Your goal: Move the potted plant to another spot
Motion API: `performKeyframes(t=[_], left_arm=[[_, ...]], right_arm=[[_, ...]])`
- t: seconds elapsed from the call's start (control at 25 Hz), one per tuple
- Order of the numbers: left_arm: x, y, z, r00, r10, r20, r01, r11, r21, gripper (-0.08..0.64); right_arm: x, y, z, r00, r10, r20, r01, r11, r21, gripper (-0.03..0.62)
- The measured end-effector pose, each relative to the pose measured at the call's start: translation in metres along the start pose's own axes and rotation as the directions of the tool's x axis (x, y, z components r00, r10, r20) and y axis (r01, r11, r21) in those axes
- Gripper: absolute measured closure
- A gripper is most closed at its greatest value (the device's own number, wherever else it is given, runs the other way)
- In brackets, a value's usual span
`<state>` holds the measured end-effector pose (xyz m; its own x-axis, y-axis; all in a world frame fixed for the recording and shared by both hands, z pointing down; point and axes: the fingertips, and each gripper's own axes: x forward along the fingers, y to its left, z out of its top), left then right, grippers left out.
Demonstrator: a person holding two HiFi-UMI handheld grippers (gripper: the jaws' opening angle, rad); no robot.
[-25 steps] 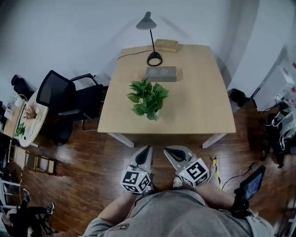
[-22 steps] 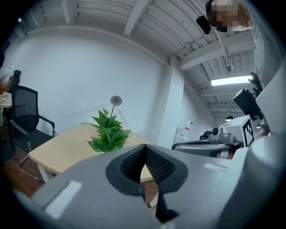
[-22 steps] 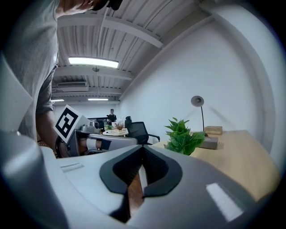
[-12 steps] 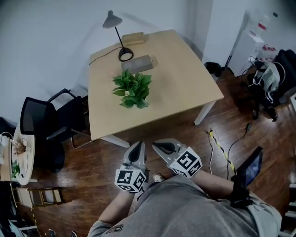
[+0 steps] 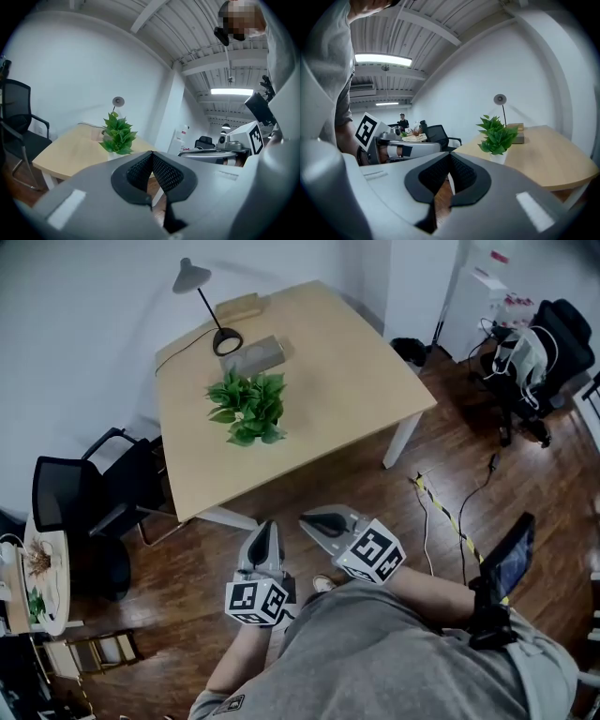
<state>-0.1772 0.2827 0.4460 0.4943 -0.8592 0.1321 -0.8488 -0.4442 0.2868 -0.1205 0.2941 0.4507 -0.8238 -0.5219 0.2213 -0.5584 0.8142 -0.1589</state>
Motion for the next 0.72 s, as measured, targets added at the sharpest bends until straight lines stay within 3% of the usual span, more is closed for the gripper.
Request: performKeyframes(t=[0.72], left_arm=[[0.021,-0.021,0.023,0.998,-0.033,0.050,0.034,0.999,-0.024,0.566]], right_arm=[[0.004,-0.008,0.027,0.999,0.040,0.021,-0.039,0.998,-0.049,0.588]])
